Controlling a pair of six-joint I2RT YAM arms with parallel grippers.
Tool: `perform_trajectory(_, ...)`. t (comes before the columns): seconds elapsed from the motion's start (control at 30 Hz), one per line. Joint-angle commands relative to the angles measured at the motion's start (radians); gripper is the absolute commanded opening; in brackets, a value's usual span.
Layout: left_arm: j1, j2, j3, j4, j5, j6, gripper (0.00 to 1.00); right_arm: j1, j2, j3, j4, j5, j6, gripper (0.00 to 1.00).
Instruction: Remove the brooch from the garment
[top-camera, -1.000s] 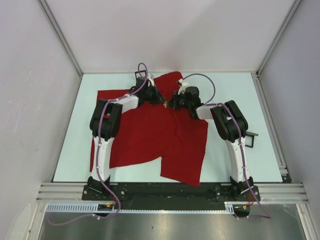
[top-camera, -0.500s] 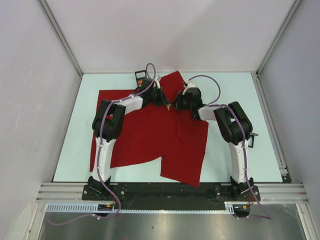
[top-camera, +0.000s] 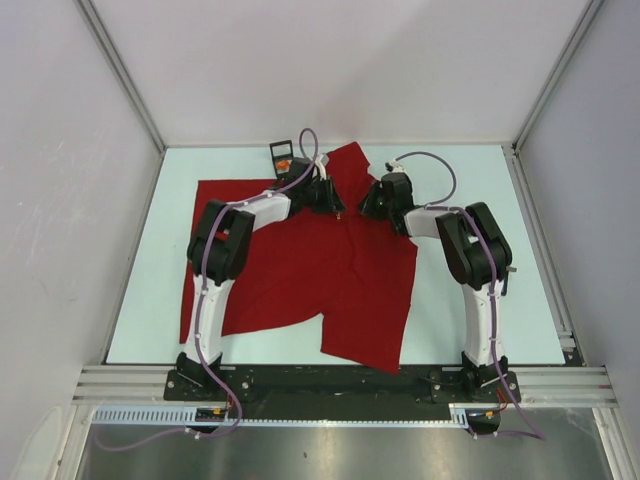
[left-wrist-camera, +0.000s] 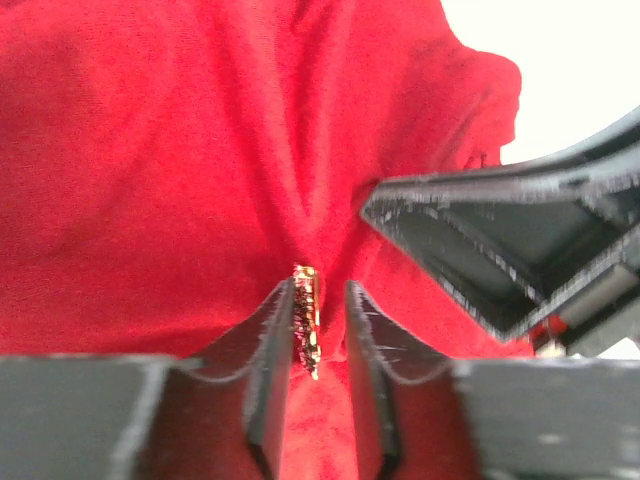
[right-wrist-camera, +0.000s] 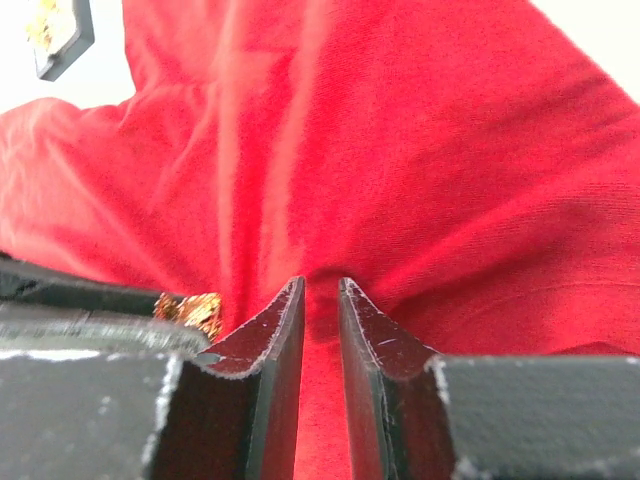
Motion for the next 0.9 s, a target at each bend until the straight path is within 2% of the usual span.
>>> perform_trajectory(0.0,-0.022,-0.078,0.025,0.028,0.064,0.020,0.35,-0.049,-0.027,0.001,-0.119,0.108,0.027,0.25)
perform_trajectory(0.27,-0.035,-0.081,0.017,0.131,0.253,-0.017,0.46,-0.083,-0.039,0.004,-0.118,0.109,0.003,0.26)
perform_trajectory(0.37,-0.023,-0.142,-0.015,0.106,0.192,0.031,0.48,-0.072,-0.068,0.003,-0.085,0.046,-0.049,0.28)
perform_trajectory(0.47,0.014,-0.202,-0.076,0.111,0.112,0.032,0.49,-0.064,-0.100,0.003,-0.078,-0.025,-0.063,0.38)
perform_trajectory(0.53,0.051,-0.218,-0.125,0.132,0.055,0.000,0.47,-0.066,-0.123,0.003,-0.073,-0.086,-0.051,0.46)
perform_trajectory(0.57,0.065,-0.212,-0.131,0.129,0.041,-0.012,0.41,-0.064,-0.129,0.004,-0.077,-0.115,-0.050,0.48)
perform_trajectory(0.67,0.109,-0.164,-0.128,0.100,0.017,-0.046,0.31,-0.060,-0.148,0.010,-0.079,-0.184,-0.057,0.52)
perform_trajectory(0.87,0.148,-0.063,-0.052,0.019,-0.028,-0.051,0.29,-0.046,-0.133,0.033,-0.127,-0.261,-0.042,0.53)
